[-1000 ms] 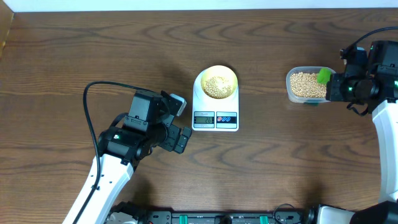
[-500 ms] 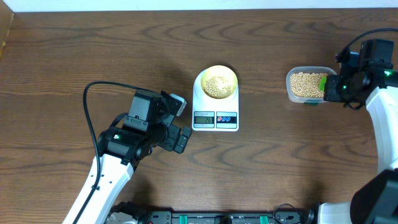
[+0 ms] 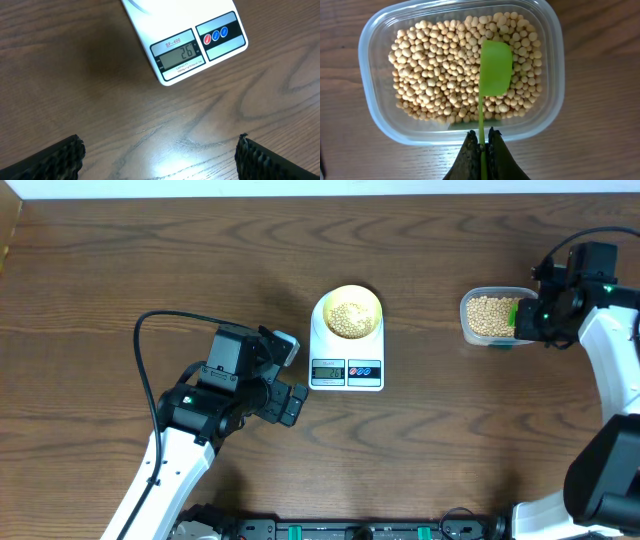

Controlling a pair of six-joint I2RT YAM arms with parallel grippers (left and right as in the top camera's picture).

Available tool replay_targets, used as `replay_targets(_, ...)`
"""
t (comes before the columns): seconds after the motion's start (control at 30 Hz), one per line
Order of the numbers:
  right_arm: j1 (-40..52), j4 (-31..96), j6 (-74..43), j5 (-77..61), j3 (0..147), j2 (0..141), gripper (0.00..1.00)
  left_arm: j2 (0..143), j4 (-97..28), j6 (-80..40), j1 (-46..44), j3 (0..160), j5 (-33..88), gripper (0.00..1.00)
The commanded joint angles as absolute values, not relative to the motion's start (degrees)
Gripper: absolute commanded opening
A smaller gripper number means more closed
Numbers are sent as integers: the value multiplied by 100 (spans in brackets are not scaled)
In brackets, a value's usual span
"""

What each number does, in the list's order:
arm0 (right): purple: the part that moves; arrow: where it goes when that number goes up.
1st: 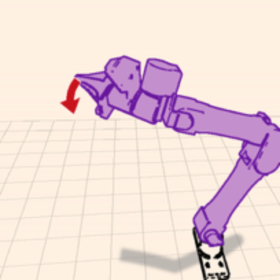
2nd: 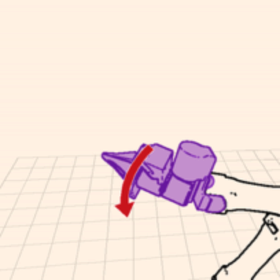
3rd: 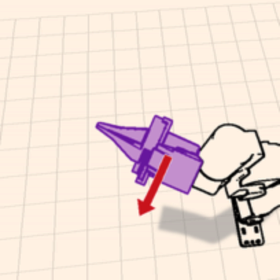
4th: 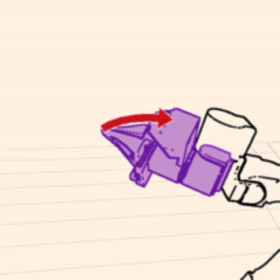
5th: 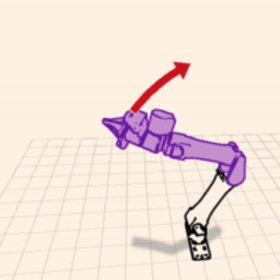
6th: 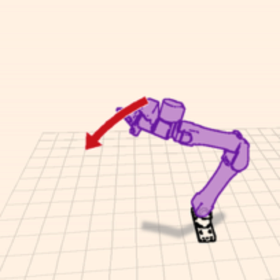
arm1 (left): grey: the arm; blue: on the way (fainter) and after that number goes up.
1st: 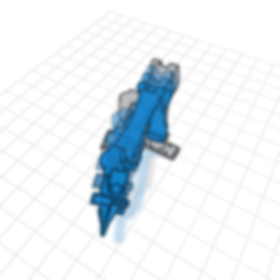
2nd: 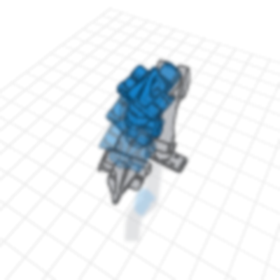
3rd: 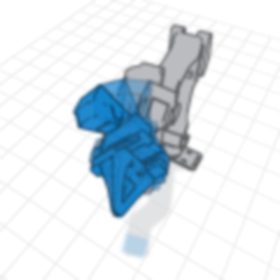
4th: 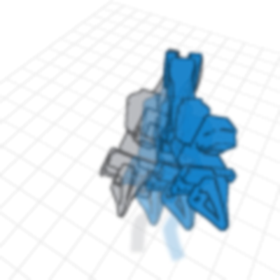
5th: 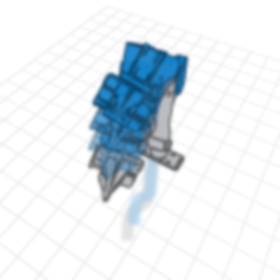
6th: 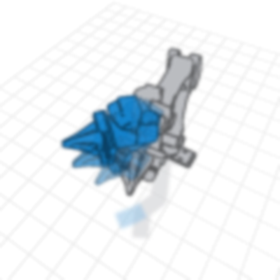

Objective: Scoop item into bowl and weigh 50g on scale
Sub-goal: 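Dip the scoop into the soybeans and drag it through them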

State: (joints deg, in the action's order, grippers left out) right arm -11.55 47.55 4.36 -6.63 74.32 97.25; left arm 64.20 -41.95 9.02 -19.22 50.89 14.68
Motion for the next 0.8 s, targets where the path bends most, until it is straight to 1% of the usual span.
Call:
replay_targets(0.0, -1155, 4711, 364, -714, 7518, 9874, 1, 6431, -4189, 875, -1898, 5085, 1431, 98)
replay_targets(0.17, -1153, 4670, 364, -1181, 7518, 10025, 1, 6431, -4189, 873, -1898, 5085, 1431, 98)
replay_targets(0.37, -1153, 4694, 366, -1345, 7518, 10141, 1, 6431, -4189, 875, -1898, 5085, 1431, 98)
replay_targets(0.77, -1240, 4683, 364, -2405, 7518, 10138, 1, 6431, -4189, 873, -1898, 5085, 1431, 98)
